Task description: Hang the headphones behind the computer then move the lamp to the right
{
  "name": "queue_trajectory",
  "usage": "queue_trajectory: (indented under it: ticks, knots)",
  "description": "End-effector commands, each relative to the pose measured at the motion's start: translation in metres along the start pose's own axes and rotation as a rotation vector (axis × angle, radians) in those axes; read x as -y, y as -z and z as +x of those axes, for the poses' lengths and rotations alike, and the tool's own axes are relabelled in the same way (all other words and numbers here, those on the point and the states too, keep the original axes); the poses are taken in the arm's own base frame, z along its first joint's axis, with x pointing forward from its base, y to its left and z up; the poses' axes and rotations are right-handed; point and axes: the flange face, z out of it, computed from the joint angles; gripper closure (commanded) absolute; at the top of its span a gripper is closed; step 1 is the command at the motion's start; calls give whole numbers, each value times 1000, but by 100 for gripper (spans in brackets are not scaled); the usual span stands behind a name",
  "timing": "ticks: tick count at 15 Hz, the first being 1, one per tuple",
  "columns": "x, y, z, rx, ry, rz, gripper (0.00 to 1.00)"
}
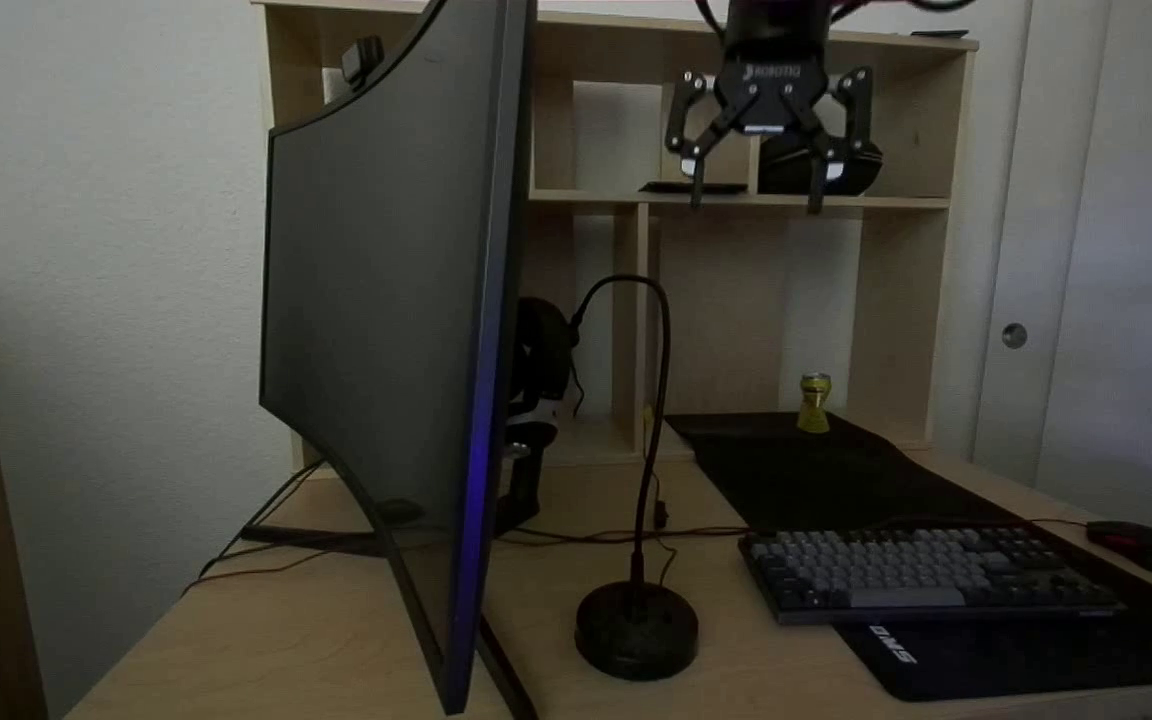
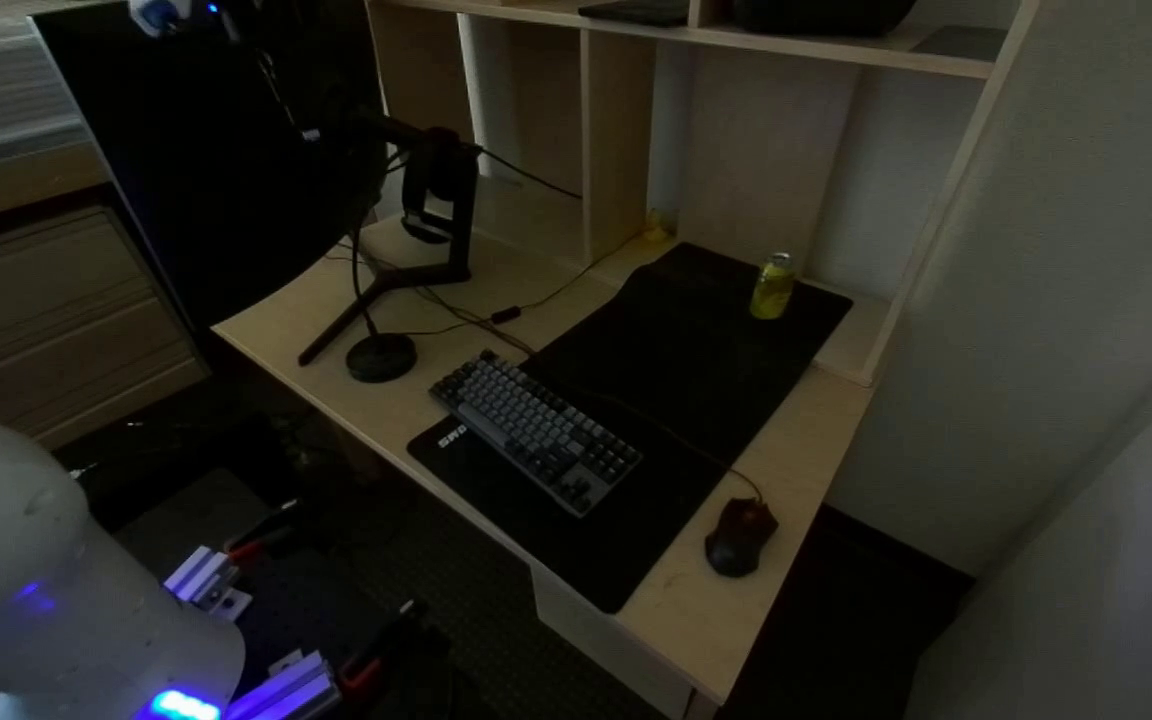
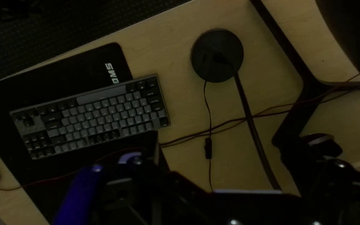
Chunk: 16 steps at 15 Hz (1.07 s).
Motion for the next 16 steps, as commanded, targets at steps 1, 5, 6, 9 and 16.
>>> queue_trajectory:
  ticks: [1, 5, 6, 9, 16]
  knots:
    - [2, -15, 10, 11, -21, -3, 0]
    - [17, -41, 17, 1, 14, -32, 0]
    - [22, -46, 12, -21, 61, -39, 0]
    - [35, -55, 4, -89, 129, -60, 0]
    - [41, -62, 13, -181, 91, -70, 0]
